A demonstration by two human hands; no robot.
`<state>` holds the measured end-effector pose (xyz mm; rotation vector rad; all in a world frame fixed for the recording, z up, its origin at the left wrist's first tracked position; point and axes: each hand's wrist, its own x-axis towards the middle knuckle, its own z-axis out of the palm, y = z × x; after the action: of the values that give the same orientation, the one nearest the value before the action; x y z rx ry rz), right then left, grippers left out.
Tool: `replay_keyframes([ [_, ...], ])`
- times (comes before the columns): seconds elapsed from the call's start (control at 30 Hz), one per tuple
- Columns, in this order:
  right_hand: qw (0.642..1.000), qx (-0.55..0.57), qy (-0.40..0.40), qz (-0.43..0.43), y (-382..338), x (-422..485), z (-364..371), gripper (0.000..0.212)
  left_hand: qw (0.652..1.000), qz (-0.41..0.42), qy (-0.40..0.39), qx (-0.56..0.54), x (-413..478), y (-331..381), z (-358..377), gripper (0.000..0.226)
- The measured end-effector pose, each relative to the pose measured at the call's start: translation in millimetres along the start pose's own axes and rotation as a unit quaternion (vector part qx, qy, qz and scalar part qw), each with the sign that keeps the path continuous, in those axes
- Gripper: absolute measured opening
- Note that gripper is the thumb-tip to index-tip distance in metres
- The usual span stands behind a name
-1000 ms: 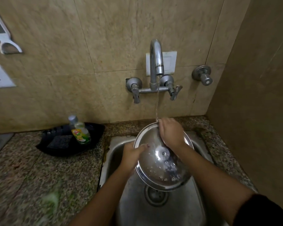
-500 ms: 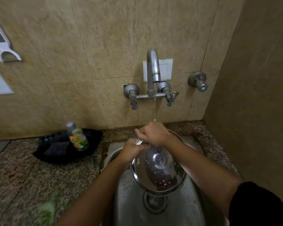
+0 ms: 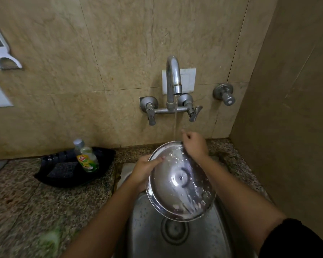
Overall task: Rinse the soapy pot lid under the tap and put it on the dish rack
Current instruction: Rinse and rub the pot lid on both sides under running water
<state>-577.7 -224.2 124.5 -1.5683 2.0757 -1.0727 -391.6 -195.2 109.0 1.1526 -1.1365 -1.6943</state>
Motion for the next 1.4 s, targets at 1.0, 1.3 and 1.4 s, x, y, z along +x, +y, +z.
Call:
replay_keyframes([
  [1.0,0.929,-0.190,-0.101,-0.301,-4.3,-76.8,39.5,0.065,0.979,0.014,0.187,-0.082,-6.8,-3.5,18.7,0.041],
  [1.3,0.949,-0.281,-0.027,-0.139,47.9,-59.0,12.9,0.074,0.972,0.032,0.225,-0.053,-10.6,-20.8,1.9,0.042],
  [1.4,0.959,-0.222,-0.015,-0.175,4.6,-41.0,30.7,0.071,0.978,0.017,0.197,-0.071,-12.9,-20.6,14.5,0.043],
])
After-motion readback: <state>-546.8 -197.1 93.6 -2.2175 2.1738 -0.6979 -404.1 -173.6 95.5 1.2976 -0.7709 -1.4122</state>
